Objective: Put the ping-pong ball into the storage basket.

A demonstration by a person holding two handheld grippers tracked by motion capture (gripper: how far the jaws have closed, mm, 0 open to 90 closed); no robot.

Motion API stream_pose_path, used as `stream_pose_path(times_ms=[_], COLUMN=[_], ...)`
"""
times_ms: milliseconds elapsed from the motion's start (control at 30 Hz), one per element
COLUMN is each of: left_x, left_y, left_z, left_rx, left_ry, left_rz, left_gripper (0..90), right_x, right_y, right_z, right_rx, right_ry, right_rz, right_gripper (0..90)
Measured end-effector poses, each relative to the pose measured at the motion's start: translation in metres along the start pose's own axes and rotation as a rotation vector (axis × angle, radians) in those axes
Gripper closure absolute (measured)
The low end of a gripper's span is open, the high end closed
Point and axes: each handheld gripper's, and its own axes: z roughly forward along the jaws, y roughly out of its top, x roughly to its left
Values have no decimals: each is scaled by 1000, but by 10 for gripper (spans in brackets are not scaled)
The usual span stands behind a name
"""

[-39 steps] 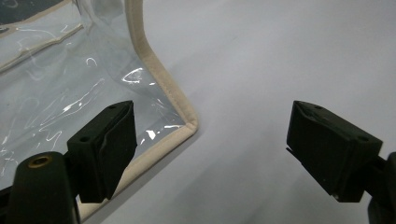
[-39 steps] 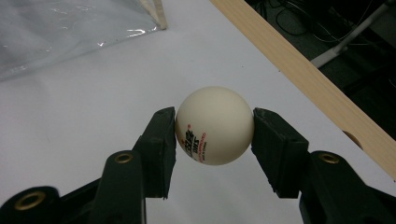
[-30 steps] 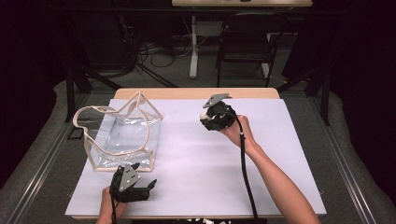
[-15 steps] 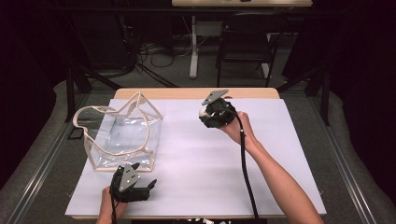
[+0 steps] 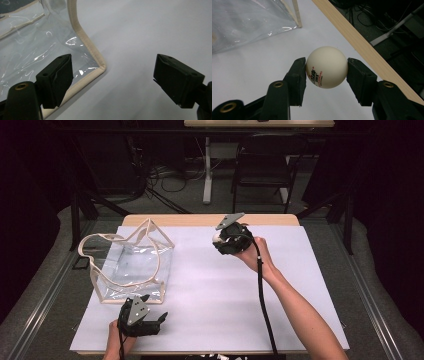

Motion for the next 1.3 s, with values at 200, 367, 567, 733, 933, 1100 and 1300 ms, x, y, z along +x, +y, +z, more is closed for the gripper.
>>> stream_pose_path(times_ms=[200, 367, 567, 733, 933, 1100, 1300], left_x=[0, 0, 0, 0, 0, 0, 0], left_y=[0, 0, 0, 0, 0, 0, 0], left_z=[0, 0, 0, 0, 0, 0, 0], left_rx=[0, 0, -1, -1, -1, 0, 0], left_ry=[0, 0, 1, -2, -1, -1, -1], left_rz=[0, 0, -3, 0, -2, 1, 0], left_gripper=[164, 164, 164, 164, 164, 164, 164], right_x=[1, 0, 0, 3, 5, 7, 12], right_y=[5, 11, 17, 22, 28, 34, 41], right_z=[-2, -4, -5, -5, -5, -7, -5], right_rx=[1, -2, -9, -12, -16, -22, -26], right_ry=[-2, -1, -2, -6, -2, 0, 6], right_rz=[-11, -15, -24, -34, -45, -56, -72], right_gripper=[505, 505, 505, 505, 505, 505, 505])
